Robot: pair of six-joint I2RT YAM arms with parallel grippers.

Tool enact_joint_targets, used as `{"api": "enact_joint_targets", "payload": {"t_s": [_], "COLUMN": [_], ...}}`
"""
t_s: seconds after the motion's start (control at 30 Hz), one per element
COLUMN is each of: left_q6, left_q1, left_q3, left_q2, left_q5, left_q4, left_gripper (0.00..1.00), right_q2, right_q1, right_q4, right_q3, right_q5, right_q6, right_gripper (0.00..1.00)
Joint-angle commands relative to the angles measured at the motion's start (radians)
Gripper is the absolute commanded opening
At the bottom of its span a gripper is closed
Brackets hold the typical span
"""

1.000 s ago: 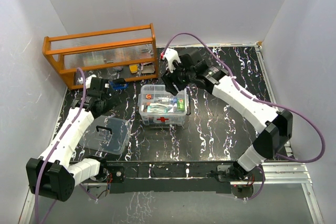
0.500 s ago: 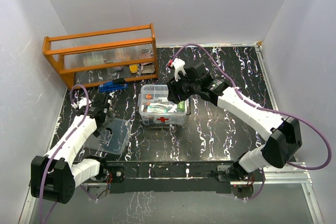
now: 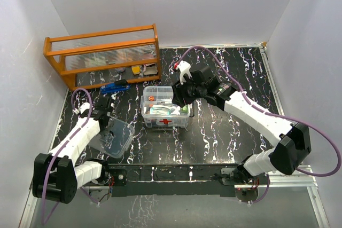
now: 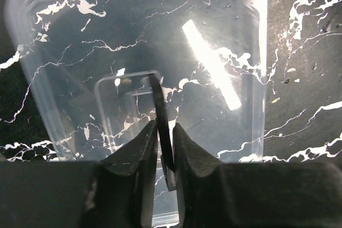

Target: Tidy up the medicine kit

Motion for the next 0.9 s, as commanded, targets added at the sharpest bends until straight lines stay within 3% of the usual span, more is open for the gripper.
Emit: {"api": "enact_joint_targets", "payload": {"t_s": [0.0, 0.1, 0.37, 0.53, 0.67, 0.87], "left_q6": [-0.016, -0.003, 0.082, 0.216, 0.462, 0.779], "left_q1": [0.007, 0.008, 0.009, 0.009, 0.009, 0.008], "left_q3": [0.005, 0.034, 0.189, 0.315, 0.376, 0.463], "left_q2": [-0.046, -0.078, -0.162, -0.206, -0.241, -0.247], "left_q5": [-0.014, -0.027, -0.094, -0.068, 0.088, 0.481], "left_q4": [-0.017, -0.040, -0.111, -0.136, -0.046, 0.066], "left_gripper": [0.11, 0.00, 0.00, 0.00, 0.00, 0.00], "right_q2": [-0.039, -0.043, -0.071, -0.097, -0.121, -0.155], "right_q1": [-0.001, -0.003, -0.002, -0.003, -0.003, -0.003], "right_q4": [0.061, 0.064, 0.106, 0.159, 0.219, 0.281], "right_q3": [0.004, 0.006, -0.002, -0.011, -0.026, -0.053], "right_q5": [0.011, 0.012, 0.029, 0.064, 0.132, 0.262], "right_q6": [0.000, 0.003, 0.036, 0.098, 0.193, 0.329], "right_gripper": [0.44, 0.44, 0.44, 0.46, 0.49, 0.52]}}
